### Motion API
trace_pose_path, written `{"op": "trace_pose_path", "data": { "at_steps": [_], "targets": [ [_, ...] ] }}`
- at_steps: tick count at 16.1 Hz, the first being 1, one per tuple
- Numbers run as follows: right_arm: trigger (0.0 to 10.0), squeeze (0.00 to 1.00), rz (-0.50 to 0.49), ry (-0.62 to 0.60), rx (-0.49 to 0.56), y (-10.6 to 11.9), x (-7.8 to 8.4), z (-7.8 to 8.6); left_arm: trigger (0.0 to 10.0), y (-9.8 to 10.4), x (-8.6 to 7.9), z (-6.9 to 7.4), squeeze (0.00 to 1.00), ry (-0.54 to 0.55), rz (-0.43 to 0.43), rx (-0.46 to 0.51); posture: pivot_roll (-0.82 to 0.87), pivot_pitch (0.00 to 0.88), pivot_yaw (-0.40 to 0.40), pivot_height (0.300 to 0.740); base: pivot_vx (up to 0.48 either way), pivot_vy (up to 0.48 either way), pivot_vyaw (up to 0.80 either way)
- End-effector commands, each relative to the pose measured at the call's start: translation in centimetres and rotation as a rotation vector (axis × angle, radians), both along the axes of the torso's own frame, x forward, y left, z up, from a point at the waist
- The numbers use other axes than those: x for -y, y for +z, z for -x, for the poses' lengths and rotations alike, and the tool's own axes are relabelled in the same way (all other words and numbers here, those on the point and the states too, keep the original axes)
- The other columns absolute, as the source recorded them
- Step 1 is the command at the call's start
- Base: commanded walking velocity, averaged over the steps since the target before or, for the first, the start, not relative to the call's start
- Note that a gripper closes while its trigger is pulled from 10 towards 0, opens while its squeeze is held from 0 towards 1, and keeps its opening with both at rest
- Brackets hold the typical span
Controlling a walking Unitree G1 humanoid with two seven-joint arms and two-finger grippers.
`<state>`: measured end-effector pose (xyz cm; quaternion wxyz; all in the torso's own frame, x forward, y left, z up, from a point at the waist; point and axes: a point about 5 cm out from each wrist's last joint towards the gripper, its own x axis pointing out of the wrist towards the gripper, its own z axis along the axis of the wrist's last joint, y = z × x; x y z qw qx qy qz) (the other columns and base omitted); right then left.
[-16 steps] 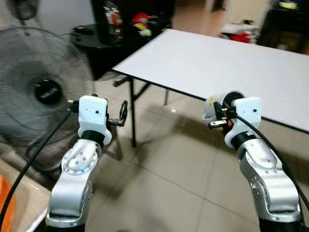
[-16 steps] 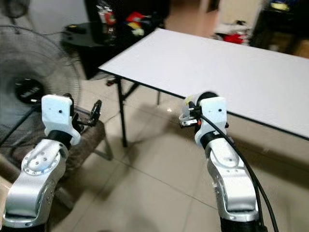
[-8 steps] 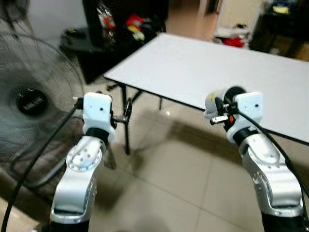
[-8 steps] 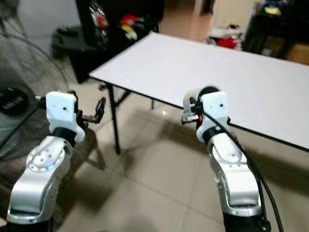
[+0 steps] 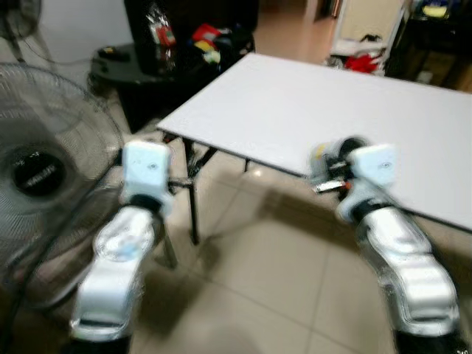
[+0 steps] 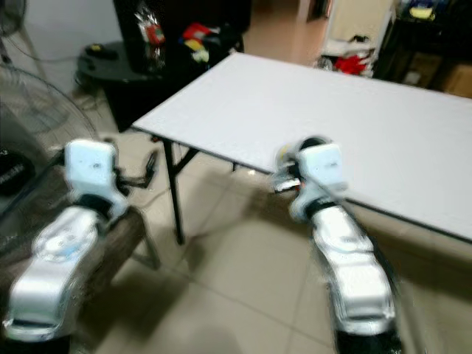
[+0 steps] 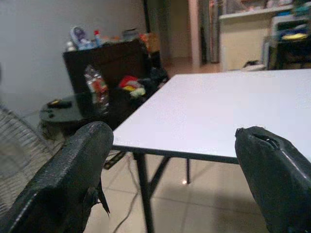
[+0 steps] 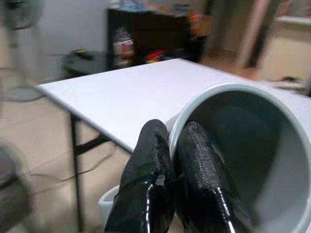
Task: Setting the table
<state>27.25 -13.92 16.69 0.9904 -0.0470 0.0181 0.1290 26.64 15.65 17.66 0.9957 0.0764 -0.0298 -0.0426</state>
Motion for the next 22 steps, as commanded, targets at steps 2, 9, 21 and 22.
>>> {"op": "trace_pose_path", "data": {
  "at_steps": [2, 9, 21, 22],
  "targets": [
    [10.0, 0.0, 0.017, -0.023, 0.022, 0.5, 0.9, 0.0, 10.0, 0.0, 0.7, 0.0, 0.0, -0.023, 0.009, 0.001, 0.06, 0.0, -0.013, 0.74, 0.337, 0.0, -0.71],
    [10.0, 0.0, 0.047, 0.023, 0.035, 0.7, 0.5, -0.4, 10.0, -0.4, 0.6, 0.5, 0.0, -0.007, 0.01, -0.002, 0.08, 0.0, -0.053, 0.74, 0.336, 0.0, 0.0],
    [10.0, 0.0, 0.057, 0.044, 0.037, 0.3, -0.3, -0.5, 10.0, -0.7, 0.4, 1.0, 0.0, -0.053, -0.033, -0.027, 0.12, 0.0, -0.042, 0.74, 0.33, 0.0, 0.0],
    [10.0, 0.0, 0.057, 0.045, 0.037, 0.3, -0.3, -0.5, 10.0, -0.7, 0.4, 1.0, 0.0, -0.054, -0.033, -0.028, 0.12, 0.0, -0.043, 0.74, 0.322, 0.0, 0.0]
  ]
}}
